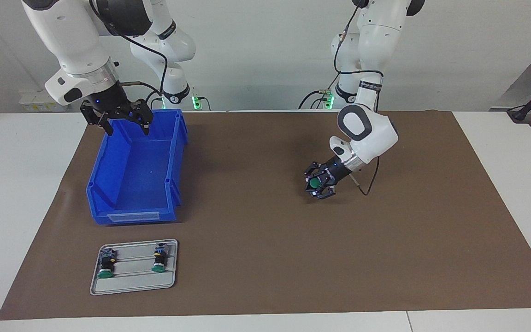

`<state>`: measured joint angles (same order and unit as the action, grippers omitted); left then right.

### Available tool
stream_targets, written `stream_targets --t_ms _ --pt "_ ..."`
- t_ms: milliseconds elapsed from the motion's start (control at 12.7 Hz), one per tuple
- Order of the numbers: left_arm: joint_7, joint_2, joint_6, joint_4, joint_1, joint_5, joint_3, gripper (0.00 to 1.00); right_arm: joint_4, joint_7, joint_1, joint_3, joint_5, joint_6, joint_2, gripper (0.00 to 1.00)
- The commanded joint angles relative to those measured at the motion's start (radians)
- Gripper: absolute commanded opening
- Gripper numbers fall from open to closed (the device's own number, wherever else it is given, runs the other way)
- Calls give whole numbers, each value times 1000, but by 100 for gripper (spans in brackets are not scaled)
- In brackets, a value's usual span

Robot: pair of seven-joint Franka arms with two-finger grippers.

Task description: Place and press button with both arms

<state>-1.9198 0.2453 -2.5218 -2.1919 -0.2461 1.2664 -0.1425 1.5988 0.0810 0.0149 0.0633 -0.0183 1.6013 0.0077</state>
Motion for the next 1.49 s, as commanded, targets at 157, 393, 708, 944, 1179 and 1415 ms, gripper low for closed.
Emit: stream_targets --t_ms 157,393,708,944,1179,1415 --pt "-33 -29 -14 -39 -12 25 6 33 13 -20 5 3 -12 -7 -14 100" --pt "-31 -29 -8 -34 -4 25 6 61 13 -20 5 3 -12 -7 -14 100" --pt "-24 -40 12 -32 1 25 7 87 13 -20 5 3 -12 -7 -14 100" --pt "79 -95 50 -23 2 25 12 87 13 -20 5 3 -12 -7 -14 100" --pt "178 -139 136 10 54 24 17 87 13 -20 5 3 -12 -7 -14 100" --pt "303 -169 222 61 134 4 18 87 13 -20 5 3 -12 -7 -14 100"
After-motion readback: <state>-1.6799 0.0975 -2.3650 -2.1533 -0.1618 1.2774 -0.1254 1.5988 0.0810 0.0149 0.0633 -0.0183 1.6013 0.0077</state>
